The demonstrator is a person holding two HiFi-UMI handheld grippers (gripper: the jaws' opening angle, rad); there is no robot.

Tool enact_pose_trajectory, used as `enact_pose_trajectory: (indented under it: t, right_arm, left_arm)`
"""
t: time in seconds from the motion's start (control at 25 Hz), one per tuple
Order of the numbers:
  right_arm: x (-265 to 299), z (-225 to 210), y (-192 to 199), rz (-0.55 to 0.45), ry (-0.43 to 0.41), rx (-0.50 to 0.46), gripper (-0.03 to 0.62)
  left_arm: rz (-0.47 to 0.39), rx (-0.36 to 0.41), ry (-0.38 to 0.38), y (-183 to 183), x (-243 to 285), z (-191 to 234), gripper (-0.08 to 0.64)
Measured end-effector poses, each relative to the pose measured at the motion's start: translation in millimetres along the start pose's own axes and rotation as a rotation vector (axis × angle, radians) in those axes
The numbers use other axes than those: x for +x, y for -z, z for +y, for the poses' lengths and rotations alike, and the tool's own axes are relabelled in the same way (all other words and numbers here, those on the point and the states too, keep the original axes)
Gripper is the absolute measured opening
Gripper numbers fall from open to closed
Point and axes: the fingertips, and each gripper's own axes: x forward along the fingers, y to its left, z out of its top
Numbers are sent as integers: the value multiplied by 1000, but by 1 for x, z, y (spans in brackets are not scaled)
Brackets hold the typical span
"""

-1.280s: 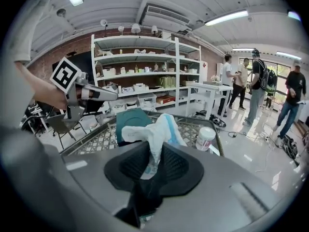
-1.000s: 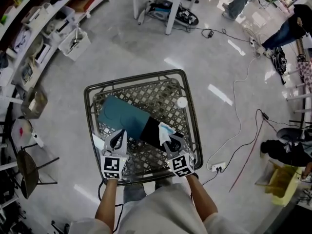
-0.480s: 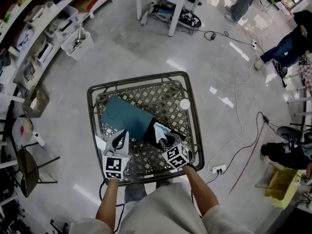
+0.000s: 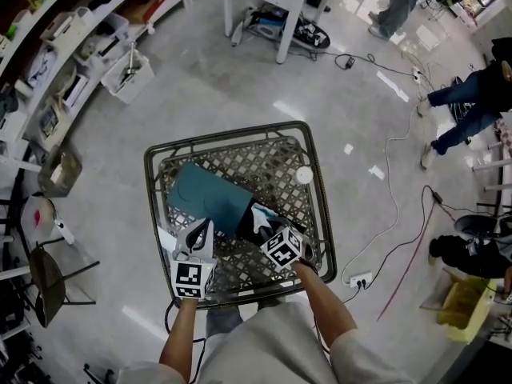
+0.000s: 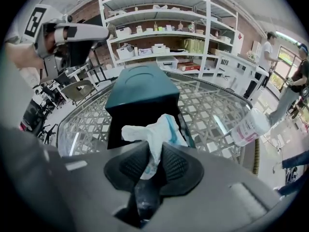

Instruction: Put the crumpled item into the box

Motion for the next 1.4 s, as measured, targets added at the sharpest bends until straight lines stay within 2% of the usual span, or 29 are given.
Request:
enact_pose_trajectory:
  t: [0.28, 0.44, 0.76, 0.96, 1.24, 1.4]
  right_arm:
    - [-1, 2, 0, -9, -14, 9, 93]
    - [-6, 5, 1, -22, -45, 30, 172]
    - [-32, 1, -3, -108, 5, 66, 202]
    - [-64, -11, -15, -227, 76, 132, 150]
    - [-91, -29, -18, -324, 185, 212, 4]
    - [-103, -39, -22, -362, 211, 247, -1]
  left_arm:
    - [-8, 6, 3, -3, 0, -3, 5]
    - [-5, 15, 6, -4, 0, -6, 5]
    - [-13, 23, 15, -9, 2, -11, 5]
    - [-20, 29, 20, -15, 3, -14, 5]
    - [-27, 42, 26, -25, 1, -17, 5]
    - [-32, 48, 17, -34, 0, -16, 5]
